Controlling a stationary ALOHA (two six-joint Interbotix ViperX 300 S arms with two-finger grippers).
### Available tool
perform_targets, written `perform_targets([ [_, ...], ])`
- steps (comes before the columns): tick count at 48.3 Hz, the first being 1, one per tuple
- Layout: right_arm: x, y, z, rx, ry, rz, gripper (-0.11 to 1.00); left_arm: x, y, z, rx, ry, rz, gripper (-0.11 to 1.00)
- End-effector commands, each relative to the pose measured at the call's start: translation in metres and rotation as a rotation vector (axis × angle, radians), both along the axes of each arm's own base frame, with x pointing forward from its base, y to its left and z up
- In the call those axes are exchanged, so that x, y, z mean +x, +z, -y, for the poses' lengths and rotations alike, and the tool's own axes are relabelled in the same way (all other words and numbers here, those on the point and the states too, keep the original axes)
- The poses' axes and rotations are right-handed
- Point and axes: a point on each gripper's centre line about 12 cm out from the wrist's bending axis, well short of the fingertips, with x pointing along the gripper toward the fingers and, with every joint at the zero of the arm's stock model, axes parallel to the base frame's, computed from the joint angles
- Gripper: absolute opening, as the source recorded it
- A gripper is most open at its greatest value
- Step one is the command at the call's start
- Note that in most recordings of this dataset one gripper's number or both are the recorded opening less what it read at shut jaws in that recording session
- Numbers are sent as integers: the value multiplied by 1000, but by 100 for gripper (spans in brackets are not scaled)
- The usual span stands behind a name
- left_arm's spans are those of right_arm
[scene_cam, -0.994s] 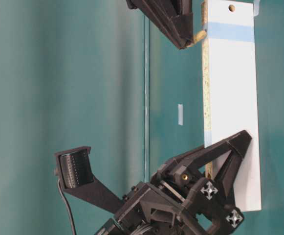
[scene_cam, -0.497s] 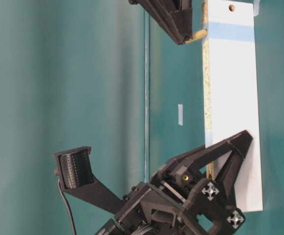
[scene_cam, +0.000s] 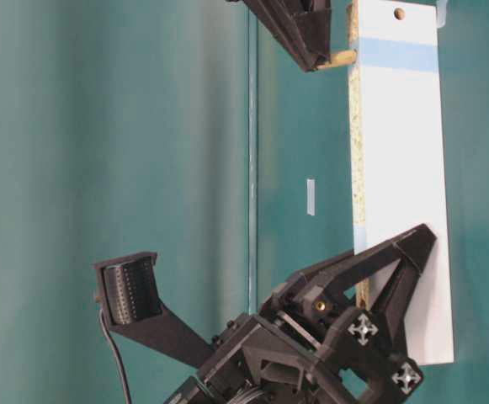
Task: Move the wooden board into place and insert the rod into its hole.
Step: 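Lower the dowel into the board's end hole with the right gripper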
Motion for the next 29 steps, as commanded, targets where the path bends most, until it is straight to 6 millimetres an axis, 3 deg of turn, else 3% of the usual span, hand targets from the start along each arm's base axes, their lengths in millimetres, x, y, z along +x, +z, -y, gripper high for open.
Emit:
perform_targets([
  [1, 0, 2, -1, -4, 3, 5, 9, 3, 7, 5, -1, -13, 23, 23],
  [29, -8, 1, -1, -18, -3, -53, 9, 3, 7, 5, 0, -12, 23, 23],
])
